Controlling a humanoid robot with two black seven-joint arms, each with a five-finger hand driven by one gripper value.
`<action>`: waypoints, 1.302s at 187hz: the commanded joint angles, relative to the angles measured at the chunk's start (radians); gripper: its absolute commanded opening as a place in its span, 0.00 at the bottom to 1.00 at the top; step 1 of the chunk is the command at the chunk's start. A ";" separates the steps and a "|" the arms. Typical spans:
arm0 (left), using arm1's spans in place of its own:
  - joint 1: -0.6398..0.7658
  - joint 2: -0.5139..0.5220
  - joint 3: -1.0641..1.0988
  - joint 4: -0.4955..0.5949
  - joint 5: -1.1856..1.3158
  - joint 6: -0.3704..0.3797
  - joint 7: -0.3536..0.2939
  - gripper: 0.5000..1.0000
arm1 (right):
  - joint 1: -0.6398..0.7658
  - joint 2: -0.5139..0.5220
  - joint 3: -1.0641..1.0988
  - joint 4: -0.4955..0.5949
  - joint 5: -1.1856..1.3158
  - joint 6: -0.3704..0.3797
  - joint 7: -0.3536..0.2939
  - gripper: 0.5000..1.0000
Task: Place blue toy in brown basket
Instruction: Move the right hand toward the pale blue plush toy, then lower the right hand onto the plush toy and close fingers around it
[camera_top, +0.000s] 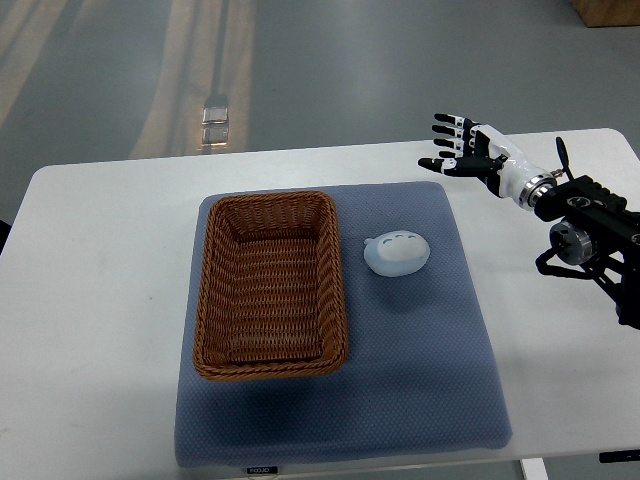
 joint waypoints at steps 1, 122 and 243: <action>0.000 0.000 0.001 0.003 -0.001 -0.001 0.000 1.00 | 0.017 -0.006 -0.032 0.013 -0.028 0.003 0.004 0.82; -0.003 0.000 0.001 0.008 -0.001 0.001 0.000 1.00 | 0.320 -0.212 -0.427 0.209 -0.277 0.062 0.125 0.82; -0.003 0.000 0.003 0.008 0.000 0.001 0.000 1.00 | 0.437 -0.175 -0.748 0.293 -0.516 0.057 0.194 0.82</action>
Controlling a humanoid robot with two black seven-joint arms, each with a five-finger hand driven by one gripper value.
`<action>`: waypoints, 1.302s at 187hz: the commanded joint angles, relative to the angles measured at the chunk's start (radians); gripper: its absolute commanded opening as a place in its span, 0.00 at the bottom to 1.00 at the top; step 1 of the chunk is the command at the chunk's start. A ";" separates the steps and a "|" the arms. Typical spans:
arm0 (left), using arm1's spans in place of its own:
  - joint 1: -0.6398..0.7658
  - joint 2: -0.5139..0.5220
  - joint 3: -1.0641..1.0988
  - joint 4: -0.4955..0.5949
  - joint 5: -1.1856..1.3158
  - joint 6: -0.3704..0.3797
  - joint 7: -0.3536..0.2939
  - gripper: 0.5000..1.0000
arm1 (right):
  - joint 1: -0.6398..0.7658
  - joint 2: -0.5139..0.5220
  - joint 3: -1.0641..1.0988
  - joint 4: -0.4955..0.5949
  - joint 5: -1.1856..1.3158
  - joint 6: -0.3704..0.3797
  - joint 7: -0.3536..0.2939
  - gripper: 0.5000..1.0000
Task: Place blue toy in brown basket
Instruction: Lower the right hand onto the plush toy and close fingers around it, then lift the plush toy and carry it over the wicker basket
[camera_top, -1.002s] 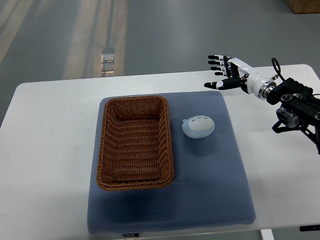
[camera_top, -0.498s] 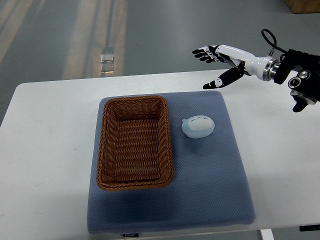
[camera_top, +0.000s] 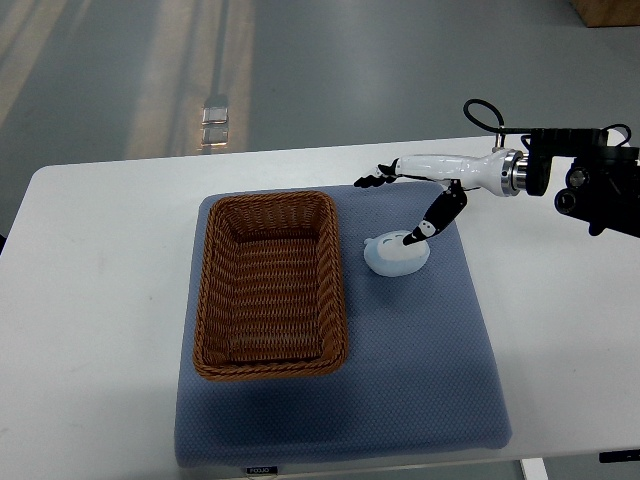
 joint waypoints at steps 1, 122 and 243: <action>0.000 0.000 0.000 0.000 0.000 0.000 0.000 1.00 | 0.001 0.017 -0.027 -0.001 -0.017 -0.006 0.000 0.82; 0.003 0.000 -0.002 0.000 0.000 0.000 0.000 1.00 | -0.027 0.122 -0.148 -0.113 -0.047 -0.067 -0.009 0.58; 0.003 0.000 -0.002 0.000 0.000 0.000 0.000 1.00 | 0.132 0.152 -0.099 -0.116 -0.003 -0.125 -0.004 0.02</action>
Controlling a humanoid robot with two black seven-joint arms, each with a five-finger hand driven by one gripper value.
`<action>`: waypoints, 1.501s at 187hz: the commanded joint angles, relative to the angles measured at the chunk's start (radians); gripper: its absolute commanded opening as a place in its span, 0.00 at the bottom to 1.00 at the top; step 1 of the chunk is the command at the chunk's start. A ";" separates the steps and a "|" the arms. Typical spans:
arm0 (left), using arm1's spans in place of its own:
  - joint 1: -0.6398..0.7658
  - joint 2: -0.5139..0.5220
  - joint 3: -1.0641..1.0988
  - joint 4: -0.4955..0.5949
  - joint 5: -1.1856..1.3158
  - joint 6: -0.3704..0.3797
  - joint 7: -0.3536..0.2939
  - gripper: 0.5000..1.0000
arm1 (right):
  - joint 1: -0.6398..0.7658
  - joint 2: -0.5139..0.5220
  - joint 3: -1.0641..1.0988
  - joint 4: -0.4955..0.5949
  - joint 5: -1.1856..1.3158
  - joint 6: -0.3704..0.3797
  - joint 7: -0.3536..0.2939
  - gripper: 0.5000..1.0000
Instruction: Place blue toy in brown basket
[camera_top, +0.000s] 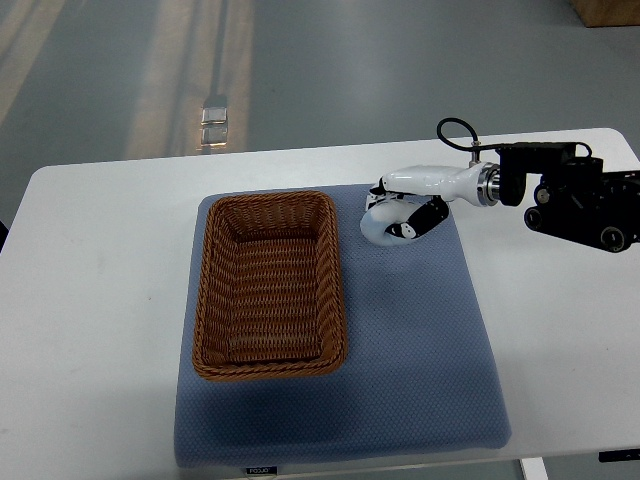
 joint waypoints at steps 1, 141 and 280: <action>0.000 0.000 0.000 0.000 0.000 0.000 0.000 1.00 | 0.055 0.026 0.015 0.000 0.030 0.001 0.003 0.02; -0.003 0.000 0.002 0.000 0.000 0.000 0.000 1.00 | 0.022 0.382 0.003 -0.132 0.102 -0.001 0.005 0.73; -0.005 0.000 0.002 -0.009 0.000 0.000 0.000 1.00 | -0.277 0.260 0.618 -0.304 0.625 -0.160 -0.242 0.78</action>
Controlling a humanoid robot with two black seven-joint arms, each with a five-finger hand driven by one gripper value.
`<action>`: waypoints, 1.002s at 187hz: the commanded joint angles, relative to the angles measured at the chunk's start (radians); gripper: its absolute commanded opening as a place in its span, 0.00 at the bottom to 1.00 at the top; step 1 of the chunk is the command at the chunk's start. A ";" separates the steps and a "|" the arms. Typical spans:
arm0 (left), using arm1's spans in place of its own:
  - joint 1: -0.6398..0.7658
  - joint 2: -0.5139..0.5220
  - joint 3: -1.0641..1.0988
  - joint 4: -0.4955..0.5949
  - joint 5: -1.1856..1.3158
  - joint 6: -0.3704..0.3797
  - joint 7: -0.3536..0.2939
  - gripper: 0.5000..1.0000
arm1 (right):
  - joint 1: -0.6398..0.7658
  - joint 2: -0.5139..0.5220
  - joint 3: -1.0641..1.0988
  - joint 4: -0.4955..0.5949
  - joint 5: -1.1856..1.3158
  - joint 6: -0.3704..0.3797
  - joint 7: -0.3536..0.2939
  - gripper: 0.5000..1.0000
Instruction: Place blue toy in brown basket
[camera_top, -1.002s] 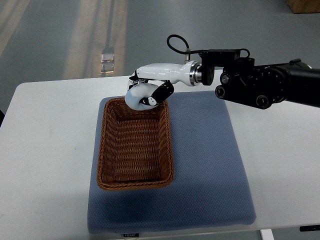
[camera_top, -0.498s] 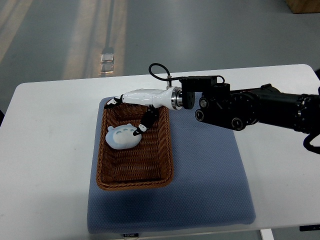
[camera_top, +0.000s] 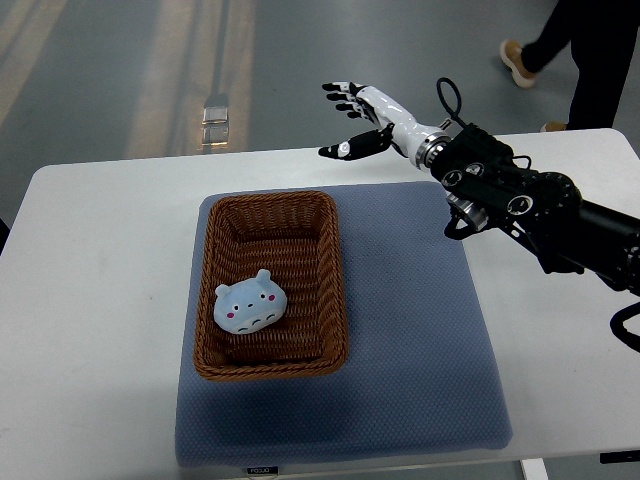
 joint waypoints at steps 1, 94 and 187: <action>0.000 0.000 0.000 -0.001 0.001 0.000 0.000 1.00 | -0.054 -0.023 0.121 -0.006 0.075 0.005 -0.063 0.78; 0.000 0.000 -0.002 0.002 0.000 0.000 -0.002 1.00 | -0.189 -0.089 0.371 0.009 0.282 0.071 -0.150 0.82; 0.000 0.000 -0.002 -0.001 0.001 0.000 -0.002 1.00 | -0.283 -0.131 0.432 0.018 0.284 0.112 -0.148 0.82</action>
